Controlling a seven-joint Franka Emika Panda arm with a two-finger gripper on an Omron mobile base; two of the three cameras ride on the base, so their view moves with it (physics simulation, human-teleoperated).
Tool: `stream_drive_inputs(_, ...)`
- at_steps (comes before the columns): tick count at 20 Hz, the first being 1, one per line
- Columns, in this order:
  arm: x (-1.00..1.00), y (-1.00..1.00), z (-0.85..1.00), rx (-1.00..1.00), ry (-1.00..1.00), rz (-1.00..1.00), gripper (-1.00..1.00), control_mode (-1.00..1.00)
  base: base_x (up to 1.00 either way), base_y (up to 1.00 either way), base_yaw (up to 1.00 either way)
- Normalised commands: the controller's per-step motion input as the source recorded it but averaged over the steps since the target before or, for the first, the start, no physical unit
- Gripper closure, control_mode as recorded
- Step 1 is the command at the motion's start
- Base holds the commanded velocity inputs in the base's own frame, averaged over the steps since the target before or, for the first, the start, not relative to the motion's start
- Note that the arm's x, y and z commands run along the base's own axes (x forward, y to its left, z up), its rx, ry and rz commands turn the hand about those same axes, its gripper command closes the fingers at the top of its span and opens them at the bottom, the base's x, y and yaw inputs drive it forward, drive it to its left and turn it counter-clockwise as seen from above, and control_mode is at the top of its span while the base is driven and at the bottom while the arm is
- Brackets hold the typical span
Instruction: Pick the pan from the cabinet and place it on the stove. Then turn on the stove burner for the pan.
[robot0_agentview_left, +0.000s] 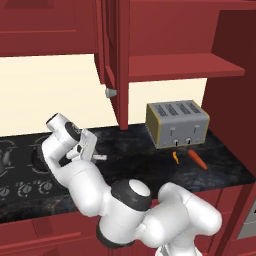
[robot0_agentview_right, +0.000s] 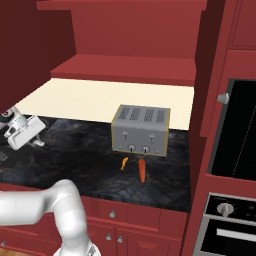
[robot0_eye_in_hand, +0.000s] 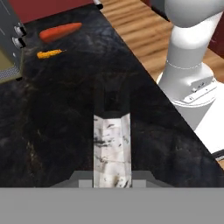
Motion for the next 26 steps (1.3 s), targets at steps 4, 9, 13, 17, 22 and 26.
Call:
stream_drive_inputs(4,0.32,0.22,-0.3,-0.1,-0.02,-0.18,1.0,-1.0,0.0,0.0,0.0)
stream_drive_inputs(9,0.28,0.26,-0.23,-0.08,-0.01,-0.18,1.0,-1.0,0.0,0.0,0.0)
stream_drive_inputs(13,0.27,0.28,-0.21,-0.07,-0.01,-0.18,1.0,-1.0,0.0,0.0,0.0)
stream_drive_inputs(17,0.2,0.32,-0.22,-0.04,-0.02,-0.14,1.0,-1.0,0.0,0.0,0.0)
stream_drive_inputs(22,0.08,0.36,-0.24,0.0,-0.04,-0.07,1.0,-1.0,0.0,0.0,0.0)
stream_drive_inputs(26,0.08,0.34,-0.25,0.0,-0.05,-0.05,1.0,-1.0,0.0,0.0,0.0)
